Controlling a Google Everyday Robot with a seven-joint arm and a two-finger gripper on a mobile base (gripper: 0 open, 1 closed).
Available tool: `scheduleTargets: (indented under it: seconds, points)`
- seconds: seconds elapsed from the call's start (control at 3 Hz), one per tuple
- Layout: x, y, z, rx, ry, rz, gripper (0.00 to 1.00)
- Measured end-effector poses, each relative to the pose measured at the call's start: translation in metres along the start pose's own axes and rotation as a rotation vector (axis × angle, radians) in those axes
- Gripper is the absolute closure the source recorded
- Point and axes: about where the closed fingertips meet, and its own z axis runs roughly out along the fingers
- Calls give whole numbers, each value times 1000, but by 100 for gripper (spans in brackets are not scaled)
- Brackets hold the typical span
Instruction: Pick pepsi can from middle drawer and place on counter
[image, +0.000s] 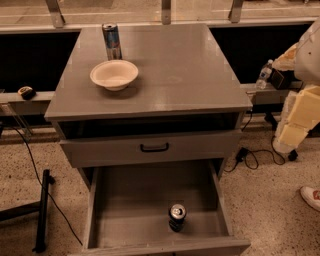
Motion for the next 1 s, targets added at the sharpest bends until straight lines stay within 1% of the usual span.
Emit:
scheduleTargets:
  seconds: [0.33, 0.67, 1.0]
  points:
    - [0, 0, 0, 4, -3, -1, 0]
    - [2, 0, 18, -1, -99, -13, 0]
    - [20, 18, 81, -46, -257, 19, 0]
